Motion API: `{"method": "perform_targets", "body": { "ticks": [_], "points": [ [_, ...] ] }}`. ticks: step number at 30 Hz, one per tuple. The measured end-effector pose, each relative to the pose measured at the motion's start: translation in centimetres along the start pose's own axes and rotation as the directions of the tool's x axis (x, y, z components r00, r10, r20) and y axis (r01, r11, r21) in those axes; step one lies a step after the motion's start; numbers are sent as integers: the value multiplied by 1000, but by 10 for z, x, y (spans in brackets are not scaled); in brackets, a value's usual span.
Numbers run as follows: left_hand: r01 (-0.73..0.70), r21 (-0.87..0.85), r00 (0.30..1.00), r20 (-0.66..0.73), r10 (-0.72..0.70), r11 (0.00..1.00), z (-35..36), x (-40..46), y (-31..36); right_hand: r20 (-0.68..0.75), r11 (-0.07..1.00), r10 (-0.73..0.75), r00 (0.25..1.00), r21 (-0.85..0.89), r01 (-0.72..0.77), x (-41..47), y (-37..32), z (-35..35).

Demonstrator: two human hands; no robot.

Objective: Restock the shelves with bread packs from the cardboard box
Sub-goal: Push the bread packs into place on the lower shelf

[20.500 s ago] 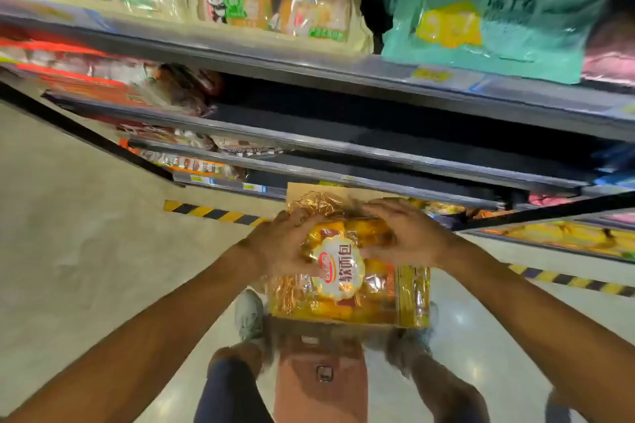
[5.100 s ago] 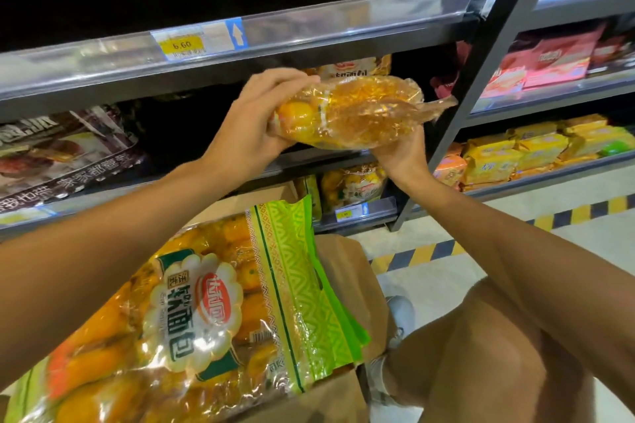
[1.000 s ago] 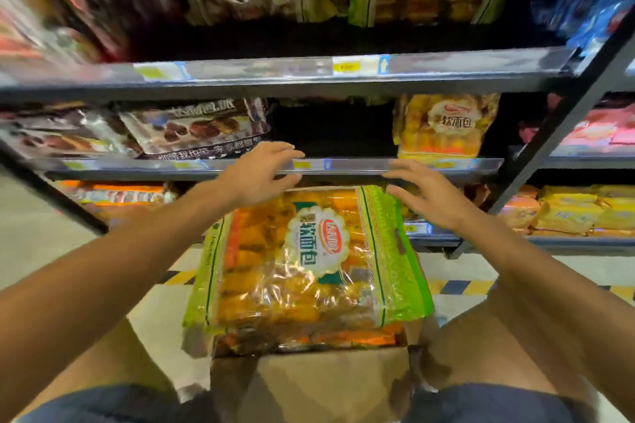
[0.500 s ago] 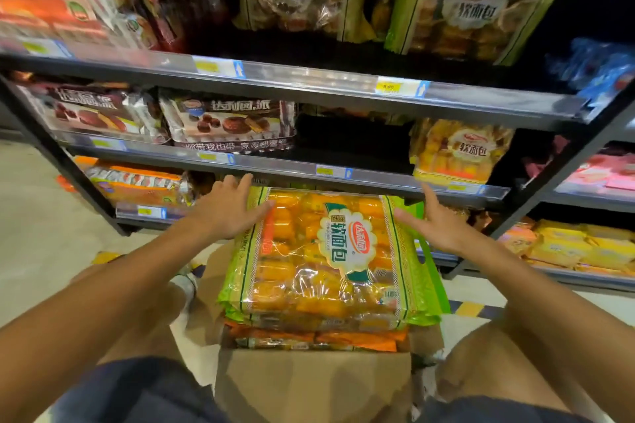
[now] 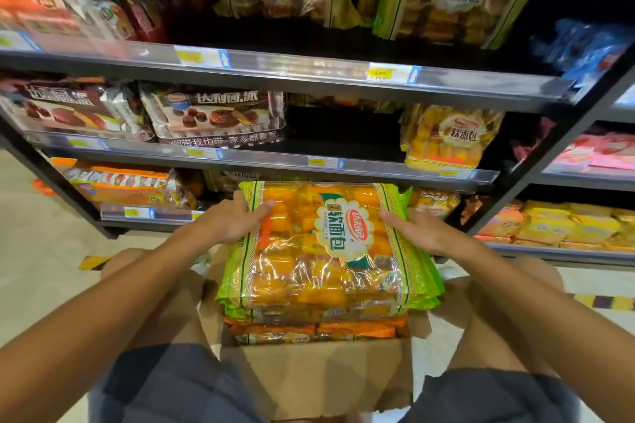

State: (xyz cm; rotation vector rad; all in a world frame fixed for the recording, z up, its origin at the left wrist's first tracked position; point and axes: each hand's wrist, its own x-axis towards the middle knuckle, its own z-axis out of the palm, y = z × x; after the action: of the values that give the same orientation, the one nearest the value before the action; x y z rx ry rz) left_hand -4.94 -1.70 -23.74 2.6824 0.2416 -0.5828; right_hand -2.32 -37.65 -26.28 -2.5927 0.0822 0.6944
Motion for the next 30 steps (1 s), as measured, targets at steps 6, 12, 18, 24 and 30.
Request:
{"method": "perform_targets", "body": {
  "ticks": [6,12,18,24,30],
  "points": [
    [-29,-217,991,125,57,976,-10,3,-7,0,995,-100,995,1,100,-2,-17,-4],
    [-143,-335,989,-79,123,931,-21,-3,-1,-266,977,-172,949,74,198,3,-21,-16],
    [-399,-405,878,-427,215,823,-35,3,17,-505,928,-180,844,196,316,8,-36,-41],
    [-545,-495,793,-566,225,677,-26,27,27,-665,807,-107,740,376,455,11,-43,-42],
    [-599,-498,702,-703,112,627,-14,57,38,-655,762,125,745,544,351,49,-42,-38]
  ]
}}
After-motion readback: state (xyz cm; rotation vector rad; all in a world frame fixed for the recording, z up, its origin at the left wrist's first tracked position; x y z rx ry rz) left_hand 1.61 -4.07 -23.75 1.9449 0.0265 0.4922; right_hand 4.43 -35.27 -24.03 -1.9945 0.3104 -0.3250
